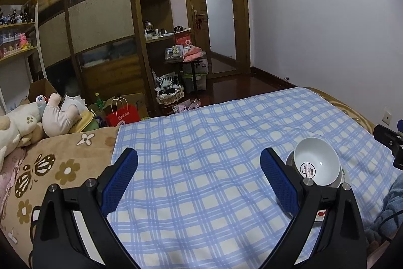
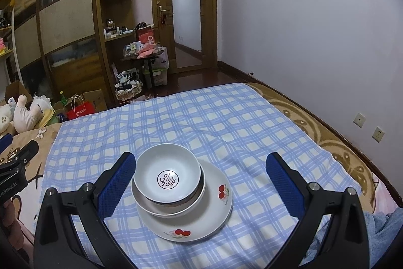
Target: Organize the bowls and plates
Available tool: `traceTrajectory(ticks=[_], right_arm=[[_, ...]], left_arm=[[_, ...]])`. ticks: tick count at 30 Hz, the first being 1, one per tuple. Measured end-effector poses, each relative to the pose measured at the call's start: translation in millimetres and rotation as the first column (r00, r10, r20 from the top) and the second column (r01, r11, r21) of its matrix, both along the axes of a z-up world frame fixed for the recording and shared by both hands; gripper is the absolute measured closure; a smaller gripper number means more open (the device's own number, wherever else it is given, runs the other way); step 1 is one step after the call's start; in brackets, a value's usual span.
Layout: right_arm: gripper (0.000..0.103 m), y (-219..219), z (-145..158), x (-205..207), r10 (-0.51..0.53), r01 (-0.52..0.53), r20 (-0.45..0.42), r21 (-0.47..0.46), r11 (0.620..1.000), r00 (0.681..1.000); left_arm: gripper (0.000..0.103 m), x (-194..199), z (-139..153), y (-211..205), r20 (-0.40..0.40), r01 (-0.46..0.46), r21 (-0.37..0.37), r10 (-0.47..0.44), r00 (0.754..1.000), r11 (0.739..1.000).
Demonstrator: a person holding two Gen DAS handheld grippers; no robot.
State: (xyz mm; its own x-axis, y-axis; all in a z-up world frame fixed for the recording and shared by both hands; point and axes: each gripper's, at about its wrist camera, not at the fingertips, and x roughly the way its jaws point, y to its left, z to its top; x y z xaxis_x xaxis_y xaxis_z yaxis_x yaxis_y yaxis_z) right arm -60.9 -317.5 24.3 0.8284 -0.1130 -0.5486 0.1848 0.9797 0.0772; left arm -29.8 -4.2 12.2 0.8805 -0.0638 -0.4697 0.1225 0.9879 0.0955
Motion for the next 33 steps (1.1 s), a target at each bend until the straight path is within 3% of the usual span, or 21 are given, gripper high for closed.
traceTrajectory(ticks=[33], right_arm=[[0.0,0.7,-0.4,-0.9,-0.001,0.001,-0.004,0.0,1.0,1.0]], left_arm=[[0.006,0.6,-5.1,-0.9,-0.018,-0.013,0.002,0.013,1.0,1.0]])
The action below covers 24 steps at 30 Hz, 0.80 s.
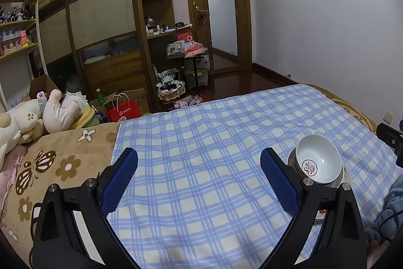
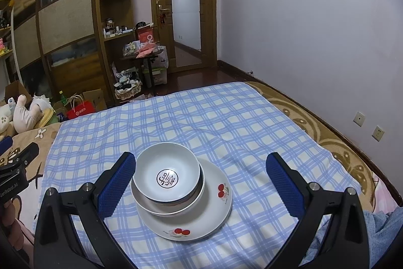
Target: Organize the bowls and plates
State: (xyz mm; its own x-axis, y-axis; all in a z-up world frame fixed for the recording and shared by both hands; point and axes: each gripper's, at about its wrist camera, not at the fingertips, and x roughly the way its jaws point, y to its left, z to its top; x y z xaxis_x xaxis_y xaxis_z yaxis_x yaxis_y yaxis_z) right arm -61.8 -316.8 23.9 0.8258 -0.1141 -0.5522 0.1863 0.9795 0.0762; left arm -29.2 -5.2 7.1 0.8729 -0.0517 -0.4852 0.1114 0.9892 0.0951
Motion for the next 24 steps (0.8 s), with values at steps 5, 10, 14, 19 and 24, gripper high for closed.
traceTrajectory(ticks=[5,10,14,19,24], right_arm=[[0.0,-0.1,-0.2,0.1,0.002,-0.002,-0.001,0.0,1.0,1.0],[0.0,0.0,0.0,0.4,0.0,0.0,-0.001,0.0,1.0,1.0],[0.0,-1.2,-0.8,-0.6,0.0,0.0,-0.003,0.001,1.0,1.0],[0.0,-1.0,-0.4,0.1,0.0,0.0,-0.002,0.001,1.0,1.0],[0.0,-1.1,-0.1,0.2,0.0,0.0,-0.003,0.001,1.0,1.0]], left_arm=[[0.006,-1.4,-1.9,-1.5,0.006,-0.003,0.006,0.003,1.0,1.0],[0.006,-3.9,-0.5,-1.9,0.013,-0.004,0.018,0.003,1.0,1.0],[0.006,-4.3,0.9,-0.1,0.017,-0.014,0.022,0.013,1.0,1.0],[0.006,-2.2,1.5,3.9,0.009,-0.022,0.015,0.022,1.0,1.0],[0.006,0.8,0.7,4.4,-0.006,-0.014,0.019,0.014,1.0,1.0]])
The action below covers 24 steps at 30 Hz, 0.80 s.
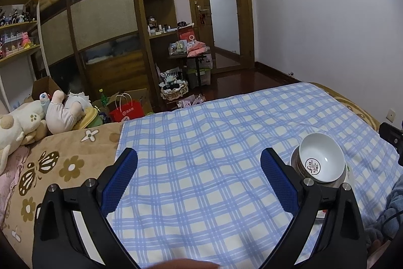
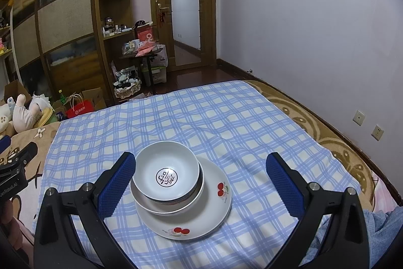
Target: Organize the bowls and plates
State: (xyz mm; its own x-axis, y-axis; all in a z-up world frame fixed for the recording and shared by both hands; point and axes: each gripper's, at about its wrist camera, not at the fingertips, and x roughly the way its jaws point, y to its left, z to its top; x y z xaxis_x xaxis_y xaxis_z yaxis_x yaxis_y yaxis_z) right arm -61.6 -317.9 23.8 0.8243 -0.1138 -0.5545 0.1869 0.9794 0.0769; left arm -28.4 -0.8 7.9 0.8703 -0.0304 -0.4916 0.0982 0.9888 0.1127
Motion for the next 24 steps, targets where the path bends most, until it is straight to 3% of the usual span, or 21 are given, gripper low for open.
traceTrajectory(ticks=[24], right_arm=[[0.0,-0.9,0.2,0.5,-0.001,0.001,-0.004,0.0,1.0,1.0]], left_arm=[[0.006,-0.4,-3.7,-3.6,-0.014,0.018,0.028,-0.018,1.0,0.999]])
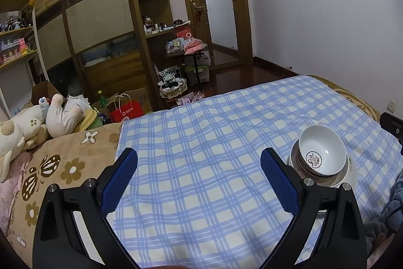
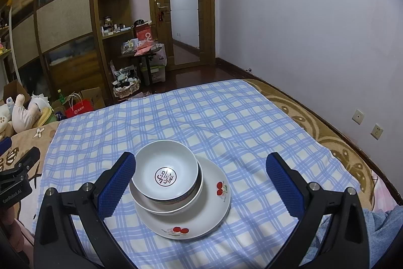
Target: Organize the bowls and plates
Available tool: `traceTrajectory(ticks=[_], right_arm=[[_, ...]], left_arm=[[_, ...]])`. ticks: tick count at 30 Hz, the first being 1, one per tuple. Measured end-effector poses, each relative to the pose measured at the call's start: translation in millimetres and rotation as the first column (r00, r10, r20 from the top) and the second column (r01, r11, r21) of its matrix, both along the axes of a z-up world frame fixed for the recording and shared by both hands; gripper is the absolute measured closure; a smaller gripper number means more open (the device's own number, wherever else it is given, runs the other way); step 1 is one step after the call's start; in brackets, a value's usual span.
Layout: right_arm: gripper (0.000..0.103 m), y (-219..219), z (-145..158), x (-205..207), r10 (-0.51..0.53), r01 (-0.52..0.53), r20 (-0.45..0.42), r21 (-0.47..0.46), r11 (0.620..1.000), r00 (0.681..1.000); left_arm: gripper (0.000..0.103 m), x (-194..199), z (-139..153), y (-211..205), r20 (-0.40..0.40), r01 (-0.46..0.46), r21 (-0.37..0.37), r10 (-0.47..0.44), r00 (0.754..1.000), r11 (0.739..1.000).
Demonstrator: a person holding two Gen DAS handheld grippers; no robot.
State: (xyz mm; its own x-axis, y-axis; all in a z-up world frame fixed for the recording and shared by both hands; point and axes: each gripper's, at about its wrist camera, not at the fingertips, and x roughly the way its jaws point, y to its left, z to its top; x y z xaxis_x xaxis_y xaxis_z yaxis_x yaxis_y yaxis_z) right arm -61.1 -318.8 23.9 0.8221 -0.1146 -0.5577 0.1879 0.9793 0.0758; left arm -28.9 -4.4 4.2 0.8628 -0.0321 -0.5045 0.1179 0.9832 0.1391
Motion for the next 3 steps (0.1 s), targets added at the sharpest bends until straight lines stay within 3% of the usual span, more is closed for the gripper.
traceTrajectory(ticks=[3], right_arm=[[0.0,-0.1,0.2,-0.3,0.001,-0.001,0.001,-0.001,1.0,1.0]], left_arm=[[0.006,0.1,-0.1,-0.3,0.001,0.0,0.0,0.0,1.0,1.0]])
